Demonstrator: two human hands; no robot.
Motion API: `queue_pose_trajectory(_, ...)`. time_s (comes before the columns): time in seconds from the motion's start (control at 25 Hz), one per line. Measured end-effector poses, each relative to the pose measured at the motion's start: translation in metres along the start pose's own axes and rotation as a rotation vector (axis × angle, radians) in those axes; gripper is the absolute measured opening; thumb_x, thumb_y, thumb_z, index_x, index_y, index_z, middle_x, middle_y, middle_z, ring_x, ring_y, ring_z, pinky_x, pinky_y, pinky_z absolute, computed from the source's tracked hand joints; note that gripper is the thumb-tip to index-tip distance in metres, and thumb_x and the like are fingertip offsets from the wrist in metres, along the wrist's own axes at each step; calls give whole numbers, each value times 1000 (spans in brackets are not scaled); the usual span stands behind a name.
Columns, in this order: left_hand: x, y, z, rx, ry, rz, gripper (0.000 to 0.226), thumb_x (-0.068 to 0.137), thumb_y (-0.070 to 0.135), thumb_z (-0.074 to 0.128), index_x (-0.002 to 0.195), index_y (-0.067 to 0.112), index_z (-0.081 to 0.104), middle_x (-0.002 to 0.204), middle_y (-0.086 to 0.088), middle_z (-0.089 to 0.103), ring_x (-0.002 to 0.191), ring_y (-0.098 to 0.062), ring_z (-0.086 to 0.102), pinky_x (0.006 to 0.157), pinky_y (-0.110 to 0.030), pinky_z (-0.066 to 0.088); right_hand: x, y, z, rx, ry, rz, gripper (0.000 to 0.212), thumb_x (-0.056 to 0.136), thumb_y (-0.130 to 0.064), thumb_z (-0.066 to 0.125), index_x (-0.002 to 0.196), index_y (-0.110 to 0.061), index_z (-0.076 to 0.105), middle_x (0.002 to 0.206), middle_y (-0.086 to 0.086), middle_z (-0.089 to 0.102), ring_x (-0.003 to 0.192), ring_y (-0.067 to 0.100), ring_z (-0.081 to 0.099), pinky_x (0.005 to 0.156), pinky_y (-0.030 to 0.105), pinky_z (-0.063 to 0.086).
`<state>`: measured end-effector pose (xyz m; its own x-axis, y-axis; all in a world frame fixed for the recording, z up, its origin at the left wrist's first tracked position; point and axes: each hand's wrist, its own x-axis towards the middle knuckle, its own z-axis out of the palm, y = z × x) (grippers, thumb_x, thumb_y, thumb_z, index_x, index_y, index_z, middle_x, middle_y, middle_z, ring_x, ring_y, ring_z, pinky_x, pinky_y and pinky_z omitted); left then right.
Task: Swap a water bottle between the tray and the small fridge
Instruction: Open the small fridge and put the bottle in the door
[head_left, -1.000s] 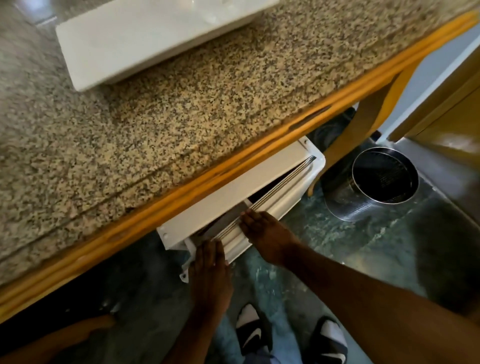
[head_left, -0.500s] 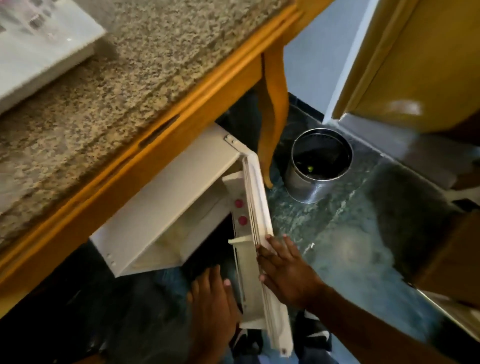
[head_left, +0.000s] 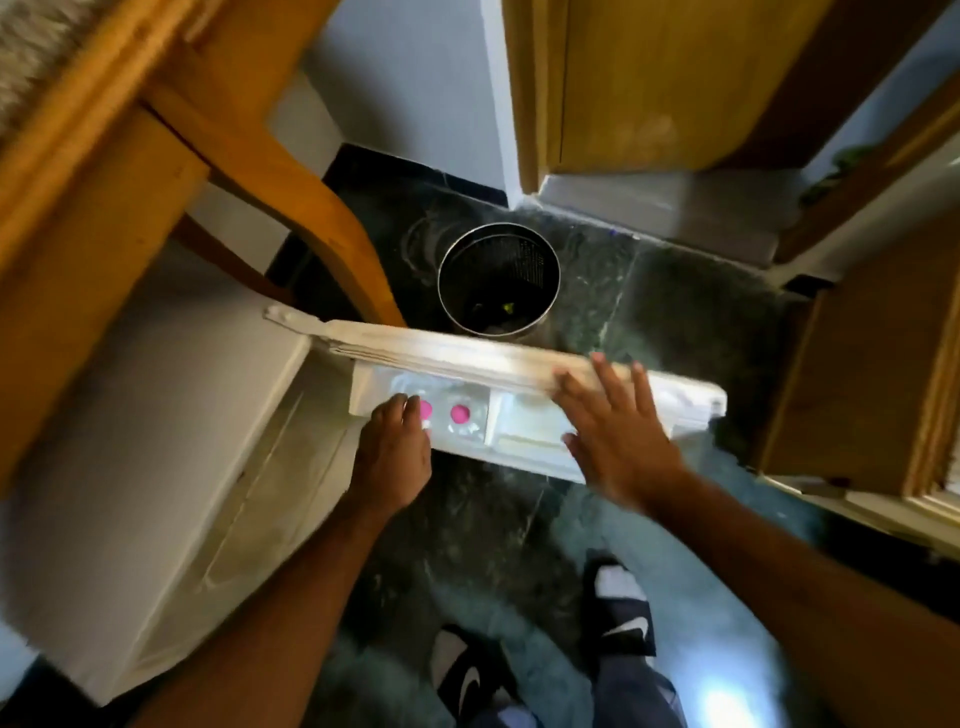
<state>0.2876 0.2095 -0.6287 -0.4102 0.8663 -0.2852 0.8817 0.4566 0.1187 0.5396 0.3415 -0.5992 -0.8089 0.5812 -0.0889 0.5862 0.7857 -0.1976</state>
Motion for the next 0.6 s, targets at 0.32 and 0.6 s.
queue_pose_trajectory(0.32, 69, -15, 37, -23, -263, 55, 64, 83, 1, 62, 141, 10, 35, 143, -18, 44, 129, -36, 42, 109, -45, 38, 57, 1, -15, 117, 53, 185, 42, 94, -27, 51, 133, -11, 48, 147, 13, 42, 140, 38, 24, 113, 58, 14)
queue_pose_trajectory(0.6, 77, -20, 57, -230, -34, 53, 17, 91, 5, 49, 103, -2, 58, 106, -26, 63, 100, -40, 57, 89, -47, 45, 100, -122, 72, 427, -252, 57, 53, 84, -1, 64, 133, -2, 45, 138, 25, 44, 126, 43, 43, 94, 50, 49)
